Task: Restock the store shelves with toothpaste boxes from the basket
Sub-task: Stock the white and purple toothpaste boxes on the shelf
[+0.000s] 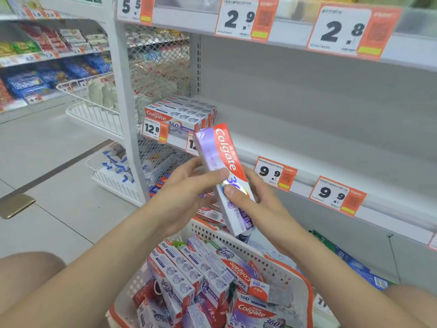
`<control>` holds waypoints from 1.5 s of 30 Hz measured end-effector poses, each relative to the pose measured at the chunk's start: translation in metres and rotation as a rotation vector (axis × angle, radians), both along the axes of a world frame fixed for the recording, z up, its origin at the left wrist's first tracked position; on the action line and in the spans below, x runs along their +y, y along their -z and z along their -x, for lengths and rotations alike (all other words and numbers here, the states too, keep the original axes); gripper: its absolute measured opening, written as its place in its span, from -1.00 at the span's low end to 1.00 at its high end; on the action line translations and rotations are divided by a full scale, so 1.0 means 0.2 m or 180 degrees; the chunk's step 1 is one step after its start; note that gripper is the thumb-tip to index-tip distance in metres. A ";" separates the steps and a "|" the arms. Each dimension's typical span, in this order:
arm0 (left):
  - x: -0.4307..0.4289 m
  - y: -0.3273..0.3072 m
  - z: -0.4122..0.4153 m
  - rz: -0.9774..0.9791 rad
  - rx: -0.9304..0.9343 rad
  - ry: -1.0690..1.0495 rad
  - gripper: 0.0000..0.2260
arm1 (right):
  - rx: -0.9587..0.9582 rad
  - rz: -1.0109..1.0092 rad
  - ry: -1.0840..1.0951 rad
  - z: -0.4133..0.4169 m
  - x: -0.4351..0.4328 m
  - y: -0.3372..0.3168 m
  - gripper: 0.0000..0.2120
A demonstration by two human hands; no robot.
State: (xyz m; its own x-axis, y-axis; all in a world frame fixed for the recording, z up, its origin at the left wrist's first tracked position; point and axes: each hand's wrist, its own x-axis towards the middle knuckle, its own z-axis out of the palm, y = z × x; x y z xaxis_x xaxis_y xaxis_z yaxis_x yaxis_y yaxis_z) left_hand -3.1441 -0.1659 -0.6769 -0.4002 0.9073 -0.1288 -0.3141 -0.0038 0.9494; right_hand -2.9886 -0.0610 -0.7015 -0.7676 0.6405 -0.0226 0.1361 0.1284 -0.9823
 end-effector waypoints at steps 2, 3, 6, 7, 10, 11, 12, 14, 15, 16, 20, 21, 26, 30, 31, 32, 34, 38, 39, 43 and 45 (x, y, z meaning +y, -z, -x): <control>0.02 -0.04 0.03 0.0052 0.0383 0.0045 -0.64 | 0.0059 -0.0331 0.0083 0.01 0.02 -0.02 -0.43; 0.03 -0.06 0.05 0.0135 0.0690 0.0034 -0.63 | 0.0095 -0.0566 0.0248 0.02 0.02 -0.04 -0.42; 0.06 -0.12 0.16 0.0301 0.1678 -0.0319 -0.62 | -0.0118 -0.1816 0.0823 0.06 0.07 -0.10 -0.38; 0.09 -0.13 0.21 0.0390 0.2035 -0.0495 -0.58 | -0.0245 -0.2178 0.0929 0.09 0.10 -0.13 -0.35; 0.18 -0.13 0.34 0.0668 0.2952 -0.0692 -0.56 | -0.0449 -0.2688 0.1094 0.22 0.23 -0.22 -0.33; 0.21 -0.11 0.39 0.0751 0.3193 -0.0683 -0.56 | -0.0514 -0.2772 0.1116 0.28 0.28 -0.25 -0.33; 0.25 -0.10 0.43 0.0832 0.3451 -0.0656 -0.54 | -0.0596 -0.2849 0.1126 0.34 0.33 -0.27 -0.32; 0.30 -0.06 0.50 0.1079 0.3984 -0.0561 -0.46 | -0.0778 -0.2982 0.1138 0.50 0.45 -0.29 -0.31; 0.33 -0.04 0.52 0.1231 0.4165 -0.0530 -0.44 | -0.0865 -0.3031 0.1138 0.59 0.51 -0.30 -0.30; 0.35 -0.03 0.54 0.1330 0.4259 -0.0520 -0.44 | -0.0945 -0.3074 0.1132 0.68 0.57 -0.32 -0.28; 0.43 0.00 0.62 0.1315 0.4286 -0.0636 -0.46 | -0.1301 -0.3136 0.1056 1.02 0.75 -0.39 -0.27; 0.45 0.00 0.63 0.1313 0.4365 -0.0680 -0.47 | -0.1379 -0.3130 0.1020 1.10 0.78 -0.41 -0.26; 0.48 0.03 0.70 0.1486 0.4705 -0.0657 -0.50 | -0.1763 -0.3132 0.0826 1.40 0.92 -0.44 -0.20; 0.48 0.05 0.76 0.1486 0.4761 -0.0599 -0.54 | -0.2098 -0.3054 0.0390 1.51 1.02 -0.41 -0.10; 0.48 0.05 0.77 0.1458 0.4751 -0.0609 -0.55 | -0.2099 -0.3011 0.0306 1.52 1.05 -0.40 -0.08; 0.48 0.06 0.78 0.1417 0.4737 -0.0642 -0.56 | -0.2080 -0.3024 0.0263 1.53 1.06 -0.39 -0.07; 0.49 0.06 0.79 0.1326 0.4662 -0.0712 -0.57 | -0.2102 -0.3252 0.0249 1.54 1.06 -0.39 -0.10; 0.49 0.06 0.76 0.1103 0.4451 -0.1017 -0.65 | -0.2048 -0.4096 0.0684 1.48 0.95 -0.35 -0.13; 0.48 0.06 0.74 0.1079 0.4437 -0.1153 -0.69 | -0.1771 -0.4171 0.0803 1.45 0.91 -0.33 -0.22; 0.42 0.03 0.63 0.0972 0.4498 -0.1284 -0.77 | -0.0210 -0.4160 0.1029 1.13 0.64 -0.21 -0.71; 0.36 0.04 0.58 0.0969 0.4541 -0.0929 -0.87 | 0.0017 -0.4114 0.0823 0.89 0.50 -0.13 -0.84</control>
